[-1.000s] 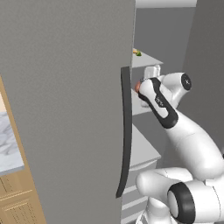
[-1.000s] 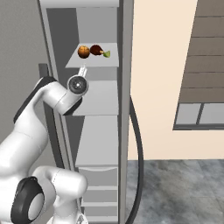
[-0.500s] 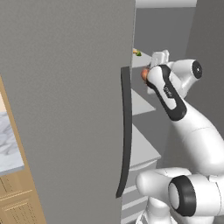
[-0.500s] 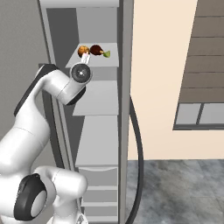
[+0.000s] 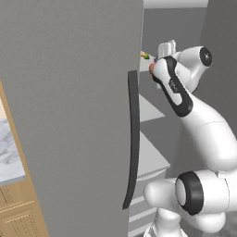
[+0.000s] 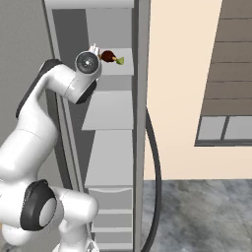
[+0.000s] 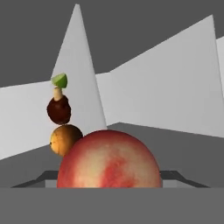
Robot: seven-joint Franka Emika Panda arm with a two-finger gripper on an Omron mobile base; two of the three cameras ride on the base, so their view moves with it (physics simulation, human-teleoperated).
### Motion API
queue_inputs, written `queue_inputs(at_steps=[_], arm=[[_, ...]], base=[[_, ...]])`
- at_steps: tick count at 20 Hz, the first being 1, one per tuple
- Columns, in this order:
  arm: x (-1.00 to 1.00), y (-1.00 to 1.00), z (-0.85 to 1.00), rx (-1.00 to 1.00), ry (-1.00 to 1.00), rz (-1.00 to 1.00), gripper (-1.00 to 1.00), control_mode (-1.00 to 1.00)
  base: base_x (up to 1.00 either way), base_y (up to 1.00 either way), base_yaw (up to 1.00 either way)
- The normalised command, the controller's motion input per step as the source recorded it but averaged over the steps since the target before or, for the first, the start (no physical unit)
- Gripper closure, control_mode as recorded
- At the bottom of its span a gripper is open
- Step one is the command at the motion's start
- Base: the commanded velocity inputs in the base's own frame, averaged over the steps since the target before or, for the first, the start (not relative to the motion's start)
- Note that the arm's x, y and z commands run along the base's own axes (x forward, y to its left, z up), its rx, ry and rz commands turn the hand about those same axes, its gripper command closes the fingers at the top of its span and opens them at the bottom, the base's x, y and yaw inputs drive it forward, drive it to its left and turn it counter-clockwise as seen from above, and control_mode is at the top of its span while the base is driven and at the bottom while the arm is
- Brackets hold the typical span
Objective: Take the peach and lemon wedge from the second highest rack and move them to the highest rack where the orange and steak are located, to maximize freezer space. Close the freezer door after rearranging.
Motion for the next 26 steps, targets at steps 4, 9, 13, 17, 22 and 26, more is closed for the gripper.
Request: queue_inputs(at_steps=[4,9,13,17,22,26], arm=[[0.24,0.0,0.09,-0.09,0.0,0.0,1.0,-1.0],[0.37,0.0,0.0,-0.01,0.0,0.0,1.0,-1.0],[0.46,0.0,0.0,-0.01,0.0,0.0,1.0,-1.0],[0.46,0.0,0.0,-0.06,0.0,0.0,1.0,-1.0],[0.49,0.02,0.0,-0.14,0.05,0.0,1.0,-1.0],[0.52,0.05,0.0,-0.18,0.15,0.05,1.0,-1.0]], base=[[0.0,0.0,0.0],[0.0,0.0,0.0],[0.0,0.0,0.0],[0.0,0.0,0.0],[0.0,0.0,0.0],[0.0,0.0,0.0]])
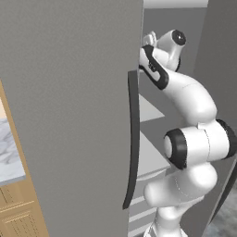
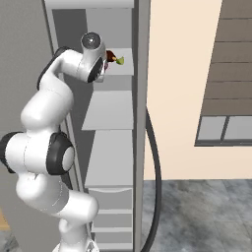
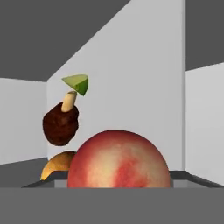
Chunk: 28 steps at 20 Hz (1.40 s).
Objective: Take the peach and lemon wedge from the second highest rack and move them to the highest rack where the orange and steak are located, to maximize freezer space. Close the freezer door after rearranging.
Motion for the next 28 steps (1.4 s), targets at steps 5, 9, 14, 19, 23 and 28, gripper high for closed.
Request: queue_inputs(at_steps=[5,9,14,19,23,28], arm=[[0.59,0.09,0.0,-0.16,0.19,0.11,1.0,-1.0],[0.47,0.12,-0.01,-0.15,0.14,0.2,1.0,-1.0],[0.29,0.11,-0.08,-0.02,0.0,0.22,1.0,-1.0],[0.2,0.01,-0.18,-0.01,0.0,0.19,-1.0,-1.0],[0.11,0.0,-0.16,-0.04,0.0,0.15,-1.0,-1.0],[0.01,0.0,-0.05,-0.01,-0.01,0.11,-1.0,-1.0]], base=[[0.0,0.0,0.0],[0.0,0.0,0.0],[0.0,0.0,0.0],[0.0,0.0,0.0],[0.0,0.0,0.0],[0.0,0.0,0.0]])
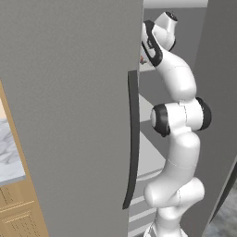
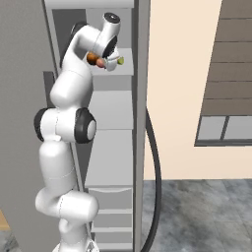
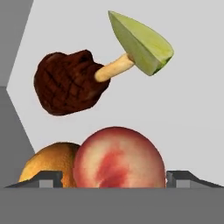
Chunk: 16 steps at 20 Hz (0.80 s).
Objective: Take the peach and lemon wedge from the second highest rack and move them to the highest rack where the orange and steak are located, to maximize freezer space. Close the freezer door after rearranging.
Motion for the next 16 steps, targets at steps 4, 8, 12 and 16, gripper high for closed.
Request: queue_inputs(at_steps=[4,8,12,16], arm=[[-0.04,0.0,0.0,0.0,-0.09,0.07,-1.0,-1.0],[-0.22,0.0,0.0,0.0,-0.13,0.0,-1.0,-1.0],[-0.44,0.0,0.0,0.0,-0.31,0.0,-1.0,-1.0],[-0.73,0.0,0.01,0.0,-0.36,0.0,-1.0,-1.0]], base=[[0.0,0.0,0.0],[0.0,0.0,0.0],[0.0,0.0,0.0],[0.0,0.0,0.0]])
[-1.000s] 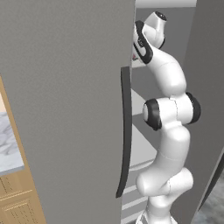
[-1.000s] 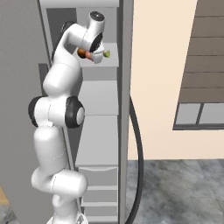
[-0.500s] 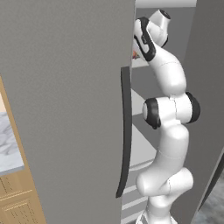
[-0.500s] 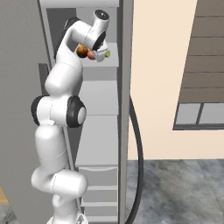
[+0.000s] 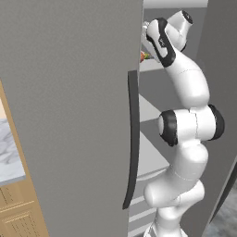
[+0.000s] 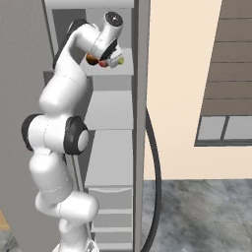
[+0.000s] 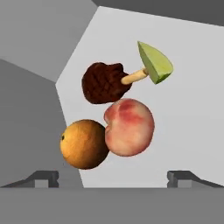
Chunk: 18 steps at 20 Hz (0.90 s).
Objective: Take the peach and lemon wedge from the second highest rack and move them to the highest rack where the orange and steak are located, to maximize freezer space. Close the freezer door after rearranging.
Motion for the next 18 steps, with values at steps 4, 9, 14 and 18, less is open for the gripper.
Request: queue_inputs(at_steps=[4,9,14,18], arm=[[-0.88,0.01,-0.17,-0.05,-0.21,0.0,-1.0,-1.0],[-0.94,0.08,-0.33,-0.09,-0.16,0.0,-1.0,-1.0],[-0.95,0.08,-0.02,-0.02,-0.05,0.0,-1.0,-1.0],[-0.99,0.0,0.0,0.0,-0.09,0.0,-1.0,-1.0]], base=[[0.0,0.0,0.0],[0.0,0.0,0.0],[0.0,0.0,0.0],[0.0,0.0,0.0]])
